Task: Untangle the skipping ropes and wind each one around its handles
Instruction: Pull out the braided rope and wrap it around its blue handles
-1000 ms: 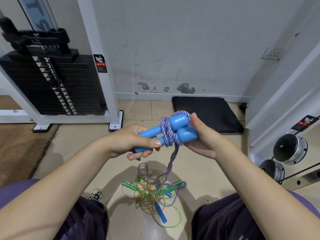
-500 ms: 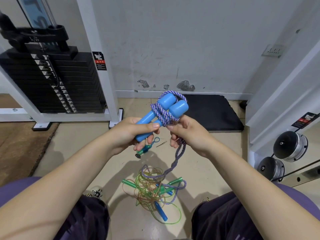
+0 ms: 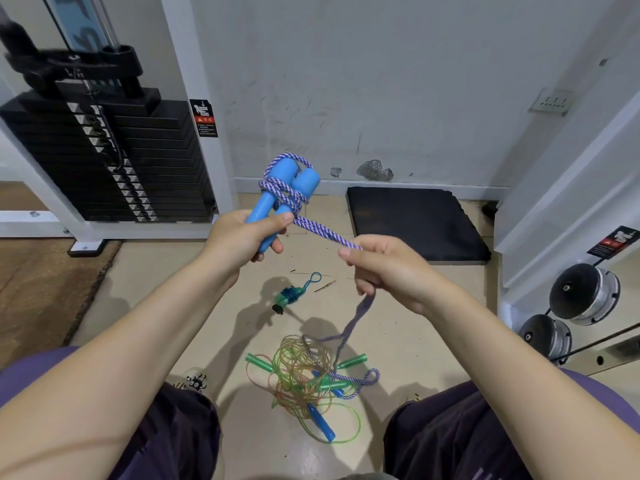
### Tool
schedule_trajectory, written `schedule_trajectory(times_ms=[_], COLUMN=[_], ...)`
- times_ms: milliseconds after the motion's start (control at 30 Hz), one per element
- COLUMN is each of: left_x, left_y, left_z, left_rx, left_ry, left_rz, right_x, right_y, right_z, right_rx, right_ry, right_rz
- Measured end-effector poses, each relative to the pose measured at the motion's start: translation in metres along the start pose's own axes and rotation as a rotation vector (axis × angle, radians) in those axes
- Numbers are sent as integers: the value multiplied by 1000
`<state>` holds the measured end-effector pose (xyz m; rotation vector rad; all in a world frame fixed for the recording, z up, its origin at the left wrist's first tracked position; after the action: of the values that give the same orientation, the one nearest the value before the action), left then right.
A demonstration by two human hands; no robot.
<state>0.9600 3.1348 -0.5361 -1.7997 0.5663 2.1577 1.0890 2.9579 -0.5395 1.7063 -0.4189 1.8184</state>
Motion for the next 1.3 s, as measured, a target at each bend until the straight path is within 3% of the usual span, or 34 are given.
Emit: schedule_trajectory(times_ms=[100, 200, 267, 533, 1067, 1300], left_x=[0, -2, -2, 2, -8, -11], left_y=[-7, -15, -18, -3, 16, 26], left_z=[13, 25, 30, 9, -12, -17], left_rx=[-104, -196, -219, -81, 146, 255], left_ry=[12, 25, 5, -23, -32, -22], left_rz=[-1, -12, -23, -74, -122, -115], right_x=[12, 21, 24, 9, -9, -7], right_y=[-2, -7, -9, 4, 14, 6], right_z=[23, 63, 84, 51, 16, 3], right_rx=[-135, -376, -428, 31, 289, 113], right_ry=[-61, -169, -183, 158, 227, 54], right_rz=[24, 57, 78, -44, -209, -142])
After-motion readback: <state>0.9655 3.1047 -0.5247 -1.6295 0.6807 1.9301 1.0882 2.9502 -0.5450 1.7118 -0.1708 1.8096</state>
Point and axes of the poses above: each hand's wrist, its own y-axis away from the middle knuckle, its own z-axis out of the back of the hand, x = y × z, the point moved 5 cm from there along -y, towards the middle knuckle, and after that the axes turned 14 degrees about -x, right-handed, at the moved point
